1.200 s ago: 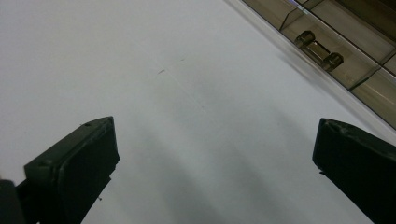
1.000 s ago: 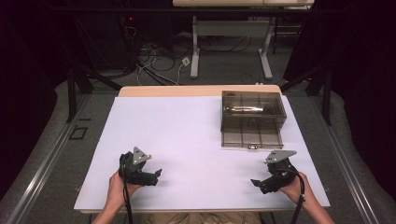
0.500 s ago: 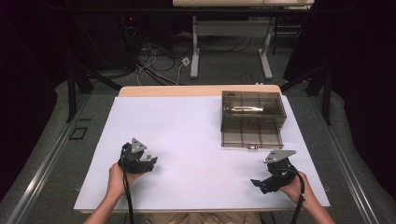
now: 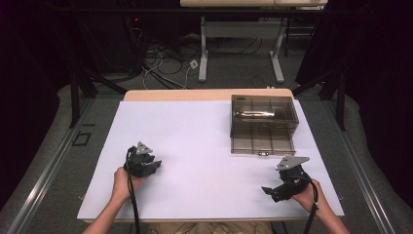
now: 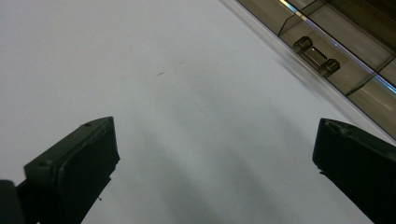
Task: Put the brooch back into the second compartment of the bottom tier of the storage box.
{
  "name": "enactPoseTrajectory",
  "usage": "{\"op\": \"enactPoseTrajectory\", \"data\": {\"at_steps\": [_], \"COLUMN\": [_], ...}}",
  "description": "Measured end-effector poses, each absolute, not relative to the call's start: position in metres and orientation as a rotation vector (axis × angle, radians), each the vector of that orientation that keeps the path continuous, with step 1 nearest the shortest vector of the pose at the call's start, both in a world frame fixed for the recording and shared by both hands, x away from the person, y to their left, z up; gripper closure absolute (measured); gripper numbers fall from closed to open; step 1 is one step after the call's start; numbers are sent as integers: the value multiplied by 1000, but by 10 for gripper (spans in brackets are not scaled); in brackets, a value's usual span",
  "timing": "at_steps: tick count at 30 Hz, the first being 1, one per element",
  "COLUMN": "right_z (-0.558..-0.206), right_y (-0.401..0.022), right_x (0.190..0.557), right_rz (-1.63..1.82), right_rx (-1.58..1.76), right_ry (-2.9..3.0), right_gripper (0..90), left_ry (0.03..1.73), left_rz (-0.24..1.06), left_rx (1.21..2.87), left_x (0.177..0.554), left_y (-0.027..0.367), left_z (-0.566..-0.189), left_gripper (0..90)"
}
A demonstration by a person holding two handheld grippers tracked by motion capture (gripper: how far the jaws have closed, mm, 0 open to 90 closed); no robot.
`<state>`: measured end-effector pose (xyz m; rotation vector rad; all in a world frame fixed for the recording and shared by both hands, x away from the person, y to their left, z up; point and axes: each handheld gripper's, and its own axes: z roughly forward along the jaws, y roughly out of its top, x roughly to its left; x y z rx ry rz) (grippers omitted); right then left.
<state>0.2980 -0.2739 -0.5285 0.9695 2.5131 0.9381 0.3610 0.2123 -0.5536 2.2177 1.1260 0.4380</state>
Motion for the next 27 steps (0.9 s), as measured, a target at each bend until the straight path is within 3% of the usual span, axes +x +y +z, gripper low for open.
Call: {"op": "enactPoseTrajectory", "data": {"at_steps": [10,27], "right_z": [-527,-525], "right_y": [-275,-276], "right_x": [297,296], "right_rz": [936,930], "right_rx": [973,967], "right_ry": [2501,2510], "right_gripper": [0,0], "left_ry": [1101,1089], "left_rz": [401,413], "left_rx": [2214,2218], "left_x": [359,358], "left_y": [213,213], "left_z": [-555,-554], "left_gripper": [757,764]}}
